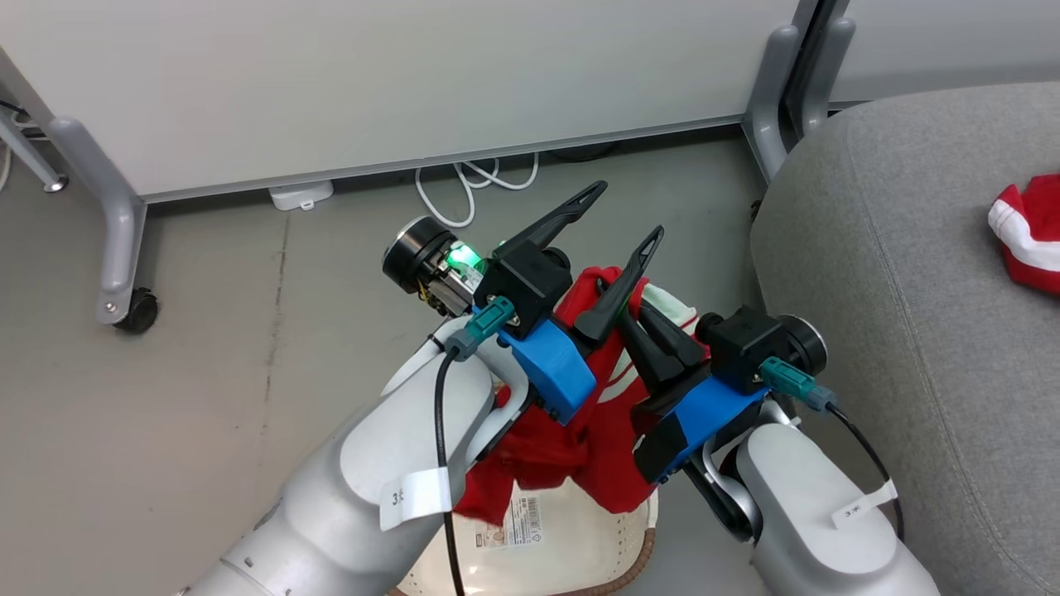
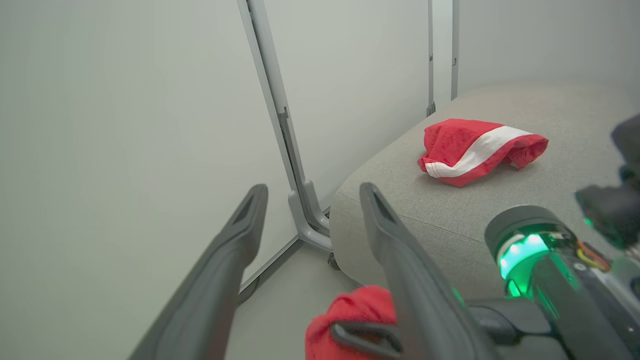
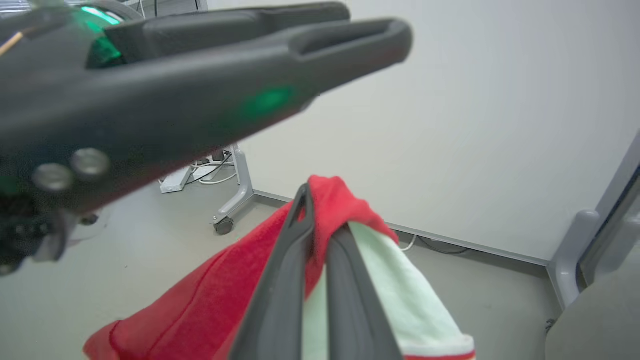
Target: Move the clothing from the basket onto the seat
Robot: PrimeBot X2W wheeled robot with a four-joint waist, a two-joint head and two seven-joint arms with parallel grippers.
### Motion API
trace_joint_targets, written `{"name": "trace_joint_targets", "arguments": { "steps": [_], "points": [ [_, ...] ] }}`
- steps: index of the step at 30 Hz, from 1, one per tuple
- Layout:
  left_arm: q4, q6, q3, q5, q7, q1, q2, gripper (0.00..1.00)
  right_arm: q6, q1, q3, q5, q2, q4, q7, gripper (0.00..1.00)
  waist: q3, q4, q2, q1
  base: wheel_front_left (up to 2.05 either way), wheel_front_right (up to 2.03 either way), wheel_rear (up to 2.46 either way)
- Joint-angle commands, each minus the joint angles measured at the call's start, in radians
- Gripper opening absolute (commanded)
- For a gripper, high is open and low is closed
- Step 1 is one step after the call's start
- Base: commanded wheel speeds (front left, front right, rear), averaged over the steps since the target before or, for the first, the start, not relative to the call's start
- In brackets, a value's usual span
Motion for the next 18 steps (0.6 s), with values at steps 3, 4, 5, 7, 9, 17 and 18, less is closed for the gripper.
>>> {"name": "trace_joint_targets", "arguments": {
  "steps": [3,4,5,7,9,17,18],
  "points": [
    [-0.005,-0.002,0.003,0.009,-0.005,-0.011,0.011,1.0,0.0,0.0,-0.023,-0.01,0.0,-0.016,-0.004,0.0,0.02,-0.024,0.0,0.0,0.0,0.0,0.0],
    [-0.007,-0.002,0.003,0.01,-0.005,-0.013,0.013,1.0,0.0,0.0,-0.033,-0.014,0.0,-0.022,-0.004,0.0,0.025,-0.031,0.0,0.0,0.0,0.0,0.0],
    [-0.008,-0.002,0.002,0.01,-0.005,-0.016,0.015,1.0,0.0,0.0,-0.043,-0.017,0.0,-0.026,-0.004,0.0,0.031,-0.039,0.0,0.0,0.0,0.0,0.0],
    [-0.011,-0.002,0.0,0.008,-0.005,-0.02,0.02,1.0,0.0,0.002,-0.064,-0.027,0.0,-0.036,-0.004,0.0,0.041,-0.056,0.0,0.0,0.0,0.0,0.0],
    [-0.012,-0.002,-0.004,0.009,-0.005,-0.022,0.024,1.0,0.0,0.005,-0.089,-0.037,0.0,-0.043,-0.004,0.0,0.051,-0.073,0.0,0.0,0.0,0.0,0.0],
    [-0.017,-0.002,-0.027,0.008,-0.005,-0.03,0.035,1.0,0.0,0.018,-0.191,-0.086,0.0,-0.083,-0.004,0.0,0.092,-0.141,0.0,0.0,0.0,0.0,0.0],
    [-0.018,-0.002,-0.032,0.009,-0.005,-0.03,0.035,1.0,0.0,0.021,-0.204,-0.093,0.0,-0.089,-0.004,0.0,0.097,-0.15,0.0,0.0,0.0,0.0,0.0]
  ]
}}
